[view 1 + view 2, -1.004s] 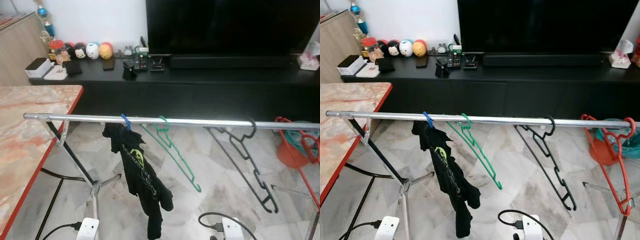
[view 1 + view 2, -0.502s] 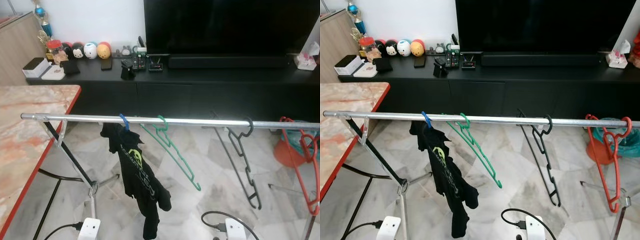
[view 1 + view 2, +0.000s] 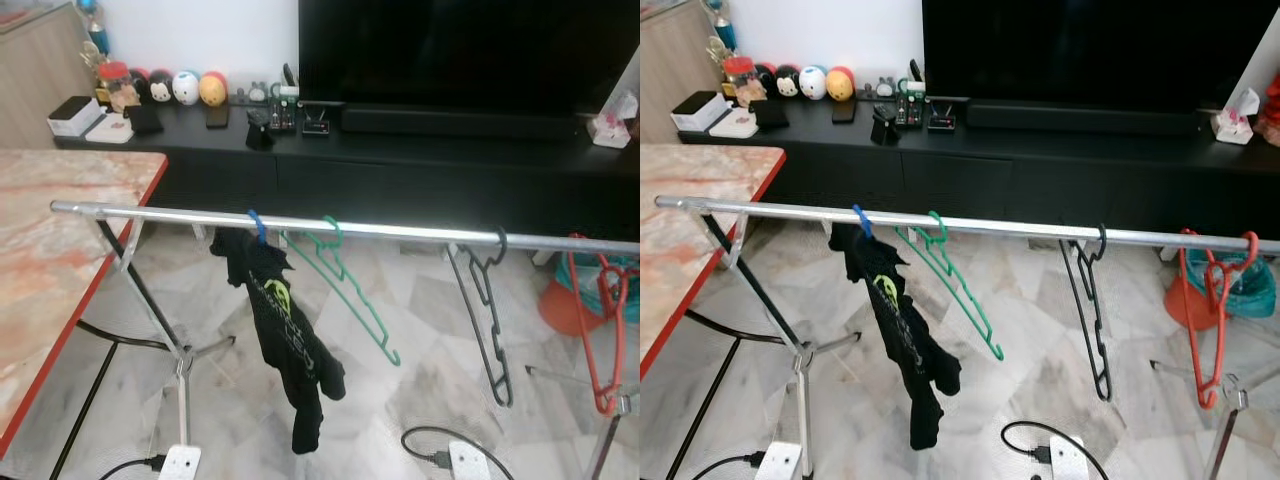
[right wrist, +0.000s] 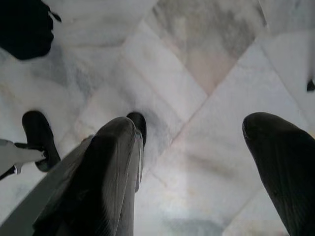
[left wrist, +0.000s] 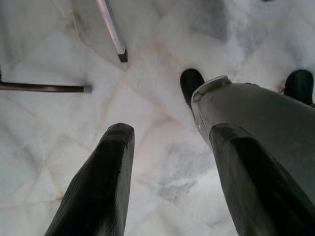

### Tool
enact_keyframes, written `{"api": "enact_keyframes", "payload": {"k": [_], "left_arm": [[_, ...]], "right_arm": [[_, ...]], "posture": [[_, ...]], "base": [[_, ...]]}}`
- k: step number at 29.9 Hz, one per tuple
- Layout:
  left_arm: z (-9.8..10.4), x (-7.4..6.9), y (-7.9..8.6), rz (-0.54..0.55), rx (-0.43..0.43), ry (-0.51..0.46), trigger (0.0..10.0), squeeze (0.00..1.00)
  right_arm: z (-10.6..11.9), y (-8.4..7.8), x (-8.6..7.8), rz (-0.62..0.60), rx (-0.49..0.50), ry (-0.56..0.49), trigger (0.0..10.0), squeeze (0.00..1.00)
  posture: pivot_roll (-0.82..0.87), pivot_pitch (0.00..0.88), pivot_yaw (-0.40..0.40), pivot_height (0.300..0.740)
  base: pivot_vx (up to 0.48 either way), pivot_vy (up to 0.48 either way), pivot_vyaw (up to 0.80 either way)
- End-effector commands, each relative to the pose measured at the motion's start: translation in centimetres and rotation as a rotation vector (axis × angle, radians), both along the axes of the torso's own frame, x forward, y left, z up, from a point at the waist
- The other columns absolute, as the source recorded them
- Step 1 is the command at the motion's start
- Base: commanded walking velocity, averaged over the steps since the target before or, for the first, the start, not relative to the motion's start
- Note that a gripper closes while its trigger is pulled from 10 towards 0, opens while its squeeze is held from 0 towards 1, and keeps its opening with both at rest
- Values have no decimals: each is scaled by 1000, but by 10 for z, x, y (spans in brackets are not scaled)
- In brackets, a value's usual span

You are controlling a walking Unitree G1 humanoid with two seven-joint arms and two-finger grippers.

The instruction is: Hang hanger

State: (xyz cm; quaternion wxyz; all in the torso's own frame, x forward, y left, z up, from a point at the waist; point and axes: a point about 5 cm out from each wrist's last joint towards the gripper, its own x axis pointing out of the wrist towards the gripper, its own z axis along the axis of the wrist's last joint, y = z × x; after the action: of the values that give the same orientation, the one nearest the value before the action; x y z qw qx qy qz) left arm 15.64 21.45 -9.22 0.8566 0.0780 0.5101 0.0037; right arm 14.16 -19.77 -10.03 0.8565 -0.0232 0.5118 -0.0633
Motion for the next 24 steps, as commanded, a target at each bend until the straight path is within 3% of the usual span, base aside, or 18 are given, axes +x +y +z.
{"api": "enact_keyframes", "payload": {"k": [1, 24], "left_arm": [[-1, -3, 3, -4, 15, 17, 10000, 0], [0, -1, 3, -2, 14, 10, 10000, 0]], "right_arm": [[-2, 0, -5, -21, 3, 12, 10000, 0], [1, -2, 0, -25, 10, -23, 10000, 0]], "posture": [[-82, 0, 14, 740], [-94, 0, 23, 740]], "base": [[-274, 0, 0], [-273, 0, 0]]}}
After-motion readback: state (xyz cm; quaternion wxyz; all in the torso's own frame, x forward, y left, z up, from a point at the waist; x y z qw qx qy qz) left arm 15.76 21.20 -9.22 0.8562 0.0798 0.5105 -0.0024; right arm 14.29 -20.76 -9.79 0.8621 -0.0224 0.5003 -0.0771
